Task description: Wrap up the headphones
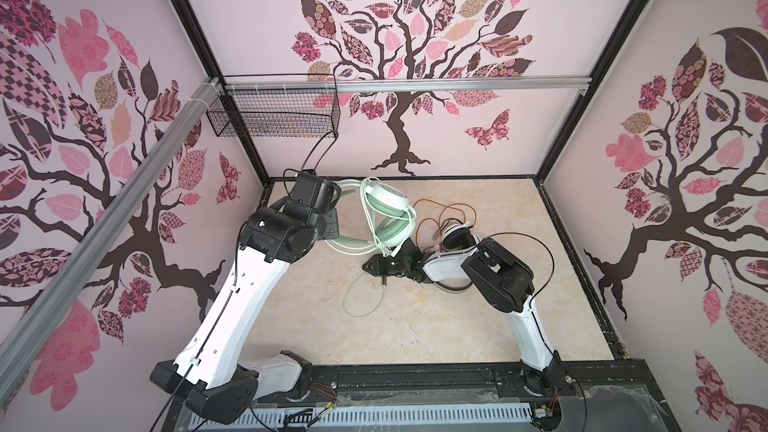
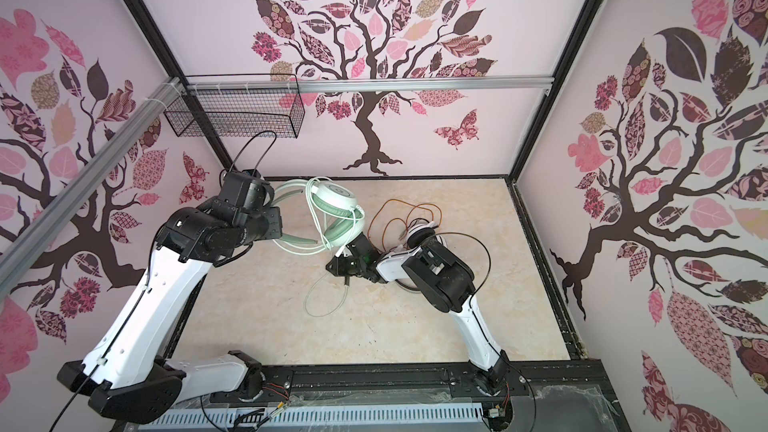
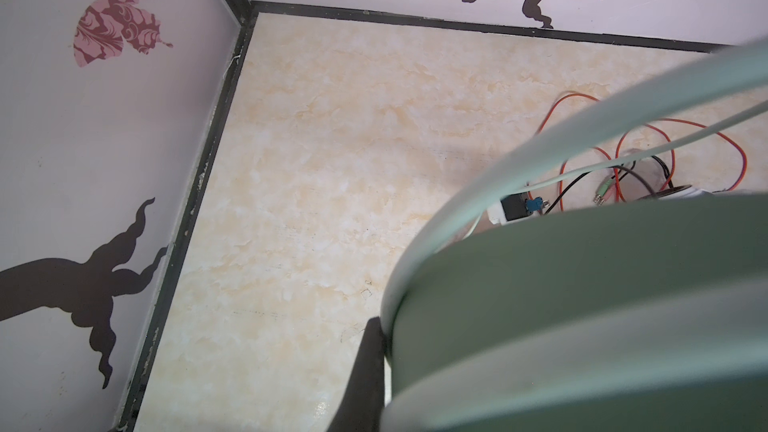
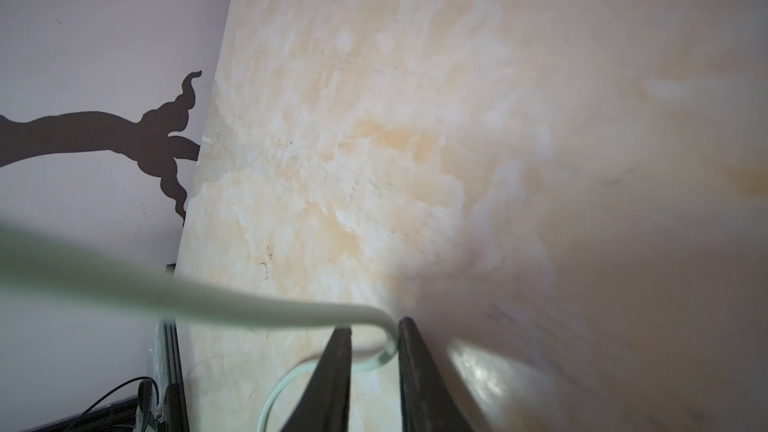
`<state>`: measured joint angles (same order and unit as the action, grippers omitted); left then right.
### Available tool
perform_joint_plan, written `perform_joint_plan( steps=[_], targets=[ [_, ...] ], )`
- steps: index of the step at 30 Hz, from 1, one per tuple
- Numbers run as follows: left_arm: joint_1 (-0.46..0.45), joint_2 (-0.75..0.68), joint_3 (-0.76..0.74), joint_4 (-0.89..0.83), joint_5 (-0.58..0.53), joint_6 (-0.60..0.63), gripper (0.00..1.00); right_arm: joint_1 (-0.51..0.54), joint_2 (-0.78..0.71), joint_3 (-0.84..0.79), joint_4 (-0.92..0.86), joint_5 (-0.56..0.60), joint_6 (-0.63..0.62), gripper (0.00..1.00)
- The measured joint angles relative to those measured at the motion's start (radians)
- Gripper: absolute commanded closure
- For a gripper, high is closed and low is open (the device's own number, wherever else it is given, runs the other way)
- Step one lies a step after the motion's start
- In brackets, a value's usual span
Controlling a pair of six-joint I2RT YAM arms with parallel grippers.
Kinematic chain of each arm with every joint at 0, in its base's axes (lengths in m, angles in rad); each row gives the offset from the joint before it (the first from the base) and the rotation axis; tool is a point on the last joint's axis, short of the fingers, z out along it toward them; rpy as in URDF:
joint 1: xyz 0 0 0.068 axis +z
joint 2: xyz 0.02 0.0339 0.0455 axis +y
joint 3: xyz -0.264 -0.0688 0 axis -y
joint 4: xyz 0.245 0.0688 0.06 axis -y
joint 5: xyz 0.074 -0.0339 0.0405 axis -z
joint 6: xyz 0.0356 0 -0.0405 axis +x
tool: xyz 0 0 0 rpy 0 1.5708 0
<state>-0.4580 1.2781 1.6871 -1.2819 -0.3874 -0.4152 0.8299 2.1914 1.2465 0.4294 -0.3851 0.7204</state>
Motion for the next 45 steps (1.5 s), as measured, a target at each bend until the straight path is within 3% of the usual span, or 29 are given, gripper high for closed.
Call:
perform_joint_plan(
  steps=[6,12,19,24,29,36,45],
  targets=[
    [0.000,0.000,0.000,-0.001,0.006,0.000,1.00,0.028,-0.002,-0.006,-0.002,0.015,0.006,0.99],
    [0.000,0.000,0.000,-0.007,0.006,0.000,1.00,0.031,-0.110,-0.152,-0.006,0.052,-0.003,1.00],
    [0.009,0.004,0.000,-0.004,0.006,0.000,1.00,0.035,-0.457,-0.456,-0.081,0.063,-0.111,1.00],
    [0.019,0.036,0.000,0.016,0.004,0.000,1.00,0.111,-0.664,-0.532,-0.248,0.131,-0.212,1.00],
    [0.026,0.076,0.000,0.046,0.004,0.000,1.00,0.259,-0.806,-0.511,-0.463,0.240,-0.274,1.00],
    [0.063,0.145,-0.008,0.101,-0.001,0.001,1.00,0.463,-0.922,-0.352,-0.752,0.401,-0.296,1.00],
    [0.078,0.148,-0.126,0.156,0.000,0.000,1.00,0.502,-0.949,-0.081,-1.091,0.566,-0.360,1.00]
  ],
)
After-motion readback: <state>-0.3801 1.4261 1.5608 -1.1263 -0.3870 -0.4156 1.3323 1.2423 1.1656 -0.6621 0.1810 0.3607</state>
